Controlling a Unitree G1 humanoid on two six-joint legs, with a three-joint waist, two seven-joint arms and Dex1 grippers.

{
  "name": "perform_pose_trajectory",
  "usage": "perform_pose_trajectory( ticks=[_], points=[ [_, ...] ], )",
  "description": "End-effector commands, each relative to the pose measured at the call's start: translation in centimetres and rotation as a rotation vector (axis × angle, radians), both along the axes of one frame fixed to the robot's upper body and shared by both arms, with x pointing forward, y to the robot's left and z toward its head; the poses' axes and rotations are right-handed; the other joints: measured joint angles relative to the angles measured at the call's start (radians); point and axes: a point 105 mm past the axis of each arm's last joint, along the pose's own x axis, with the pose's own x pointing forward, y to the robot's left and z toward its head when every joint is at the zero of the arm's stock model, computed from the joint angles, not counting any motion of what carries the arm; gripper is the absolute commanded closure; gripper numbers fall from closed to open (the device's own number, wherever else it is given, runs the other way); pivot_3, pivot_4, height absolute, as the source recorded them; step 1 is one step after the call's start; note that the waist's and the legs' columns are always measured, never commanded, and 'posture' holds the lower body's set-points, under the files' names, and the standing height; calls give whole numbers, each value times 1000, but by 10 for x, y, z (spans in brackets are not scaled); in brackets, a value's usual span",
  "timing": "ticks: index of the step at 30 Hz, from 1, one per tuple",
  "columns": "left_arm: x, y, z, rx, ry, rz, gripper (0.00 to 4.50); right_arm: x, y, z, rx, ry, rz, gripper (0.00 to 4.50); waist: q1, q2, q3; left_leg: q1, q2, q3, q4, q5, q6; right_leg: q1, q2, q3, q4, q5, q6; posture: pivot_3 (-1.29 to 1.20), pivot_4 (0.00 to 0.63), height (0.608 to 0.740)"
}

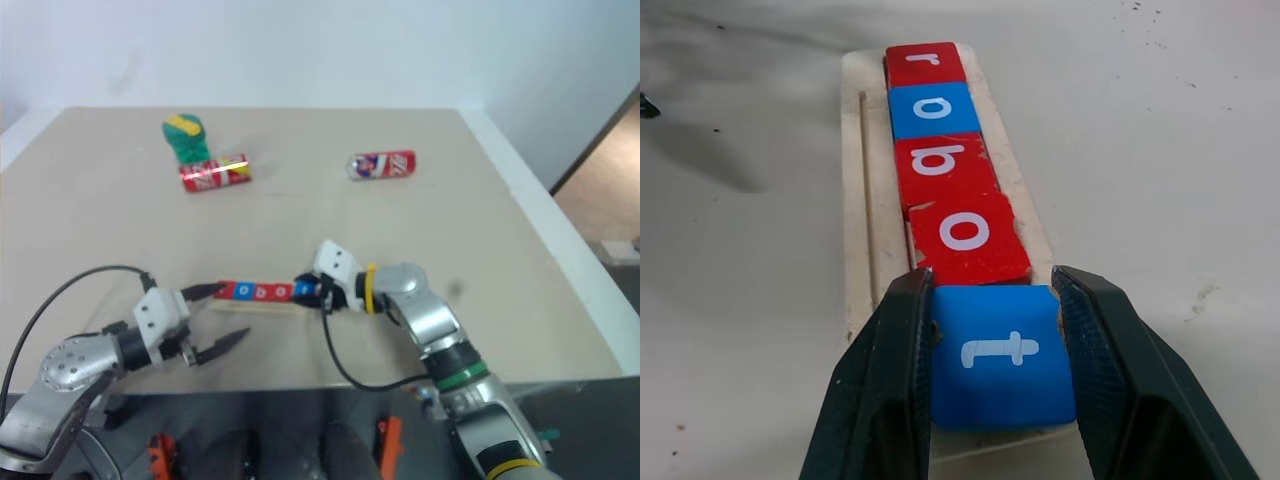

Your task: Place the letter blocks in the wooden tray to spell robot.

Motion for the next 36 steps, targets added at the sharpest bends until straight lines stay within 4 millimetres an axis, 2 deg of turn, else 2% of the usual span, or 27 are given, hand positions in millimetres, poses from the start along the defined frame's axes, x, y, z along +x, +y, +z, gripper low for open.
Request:
perform_pose_trajectory(
  ticks=[1, 7, 10, 14, 17, 20, 22, 24, 26, 28, 32, 34, 35, 36],
  points=[
    [-1, 0, 9, 1, -50, -2, 0, 1, 5, 7, 6, -11, 19, 2228, 0, 0, 0, 0, 0, 0, 0, 0, 0, 0, 0, 0, 0, 0, 0, 0, 150, 740],
    [-2, 1, 6, 18, -42, -16, 0, 3, 7, 12, 28, -38, 15, 113, -1, 0, 0, 0, 0, 0, 0, 0, 0, 0, 0, 0, 0, 0, 0, 0, 150, 740],
    [-3, 1, 6, 20, -40, -17, 0, 4, 7, 25, 74, -74, -6, 50, -1, 0, 0, -1, 0, 0, 0, 0, 0, 0, 0, 0, 0, 0, 0, 0, 150, 740],
    [-2, 5, 7, 12, -44, -4, 0, 15, -6, 56, 231, -112, -165, 50, -1, 0, 0, -1, 0, 0, 0, 0, 0, -1, 0, 0, 0, 0, 0, 0, 150, 740],
    [-4, 10, 8, -6, -34, -6, 0, 17, -26, 61, 314, -95, -313, 886, 0, 0, 0, -1, 1, -1, 0, 0, 0, 0, -1, 0, 0, -1, 1, 0, 150, 740],
    [-2, 17, 11, -41, -18, 28, 0, 7, -44, 40, 330, -31, -459, 1895, 3, 0, 0, -3, 0, -2, -1, 0, -1, -1, -2, 0, 0, -3, 1, 0, 150, 740],
    [10, 32, 15, -98, -15, 136, 0, -1, -53, 24, 312, -22, -533, 2635, 4, 0, 0, -3, 0, -2, -1, -1, -1, -1, -2, 0, 0, -3, 1, 0, 150, 740],
    [22, 52, 17, -133, -11, 266, 0, 3, -71, 18, 327, -33, -675, 3273, 2, 0, 0, -4, 0, -2, -1, -1, -1, -2, -2, 0, 0, -3, 1, 0, 150, 740],
    [34, 81, 20, -139, -26, 411, 0, 8, -95, 24, 384, -41, -771, 2966, -3, 1, 0, -4, 0, 0, 0, -1, -1, -4, -2, 0, 1, -1, 1, 0, 150, 740],
    [36, 103, 21, -108, -43, 473, 0, 11, -110, 34, 381, -70, -763, 2464, -6, 1, 0, -4, 0, 1, 1, 0, 0, -5, -1, 1, 1, 3, 0, 0, 150, 740],
    [36, 117, 21, -89, -42, 484, 0, 12, -117, 50, 341, -85, -642, 1053, -6, 0, 0, -4, 0, 3, 1, 1, 0, -5, -1, 1, 0, 2, -2, 0, 150, 740],
    [37, 121, 19, -80, -25, 473, 0, 9, -115, 51, 304, -59, -536, 341, -5, 0, 0, -4, 0, 2, 1, 1, 0, -5, -1, 0, 0, 2, -2, 0, 150, 740],
    [37, 122, 18, -77, -13, 468, 0, 7, -113, 50, 275, -47, -479, 58, -5, 0, 0, -4, 0, 2, 1, 1, 0, -5, -1, 0, 0, 2, -1, 0, 150, 740],
    [39, 123, 18, -70, -1, 466, 0, 3, -109, 47, 247, -21, -411, 58, -5, 0, 0, -4, 0, 2, 0, 1, 0, -5, -1, 0, 0, 2, -1, 0, 150, 740]
  ],
)
